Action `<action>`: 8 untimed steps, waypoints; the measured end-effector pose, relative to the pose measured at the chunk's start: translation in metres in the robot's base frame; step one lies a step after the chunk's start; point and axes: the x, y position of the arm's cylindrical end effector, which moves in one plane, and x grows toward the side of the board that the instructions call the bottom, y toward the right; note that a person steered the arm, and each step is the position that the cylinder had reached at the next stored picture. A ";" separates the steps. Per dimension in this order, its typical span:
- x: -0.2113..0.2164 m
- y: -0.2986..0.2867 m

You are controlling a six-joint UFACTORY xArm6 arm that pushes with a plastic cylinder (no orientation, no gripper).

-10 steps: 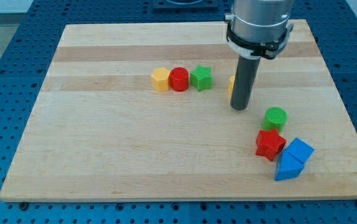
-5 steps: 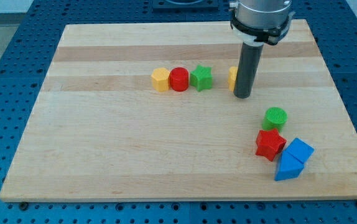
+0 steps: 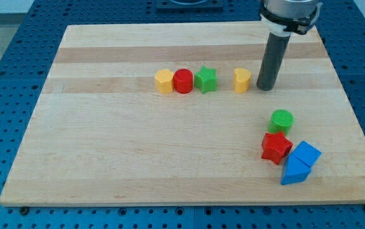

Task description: Move the yellow heart to the right of the green star

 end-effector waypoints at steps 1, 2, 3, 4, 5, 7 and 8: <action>0.000 -0.001; 0.000 -0.005; 0.000 -0.013; -0.002 -0.020; -0.003 -0.027; -0.003 -0.037; -0.003 -0.039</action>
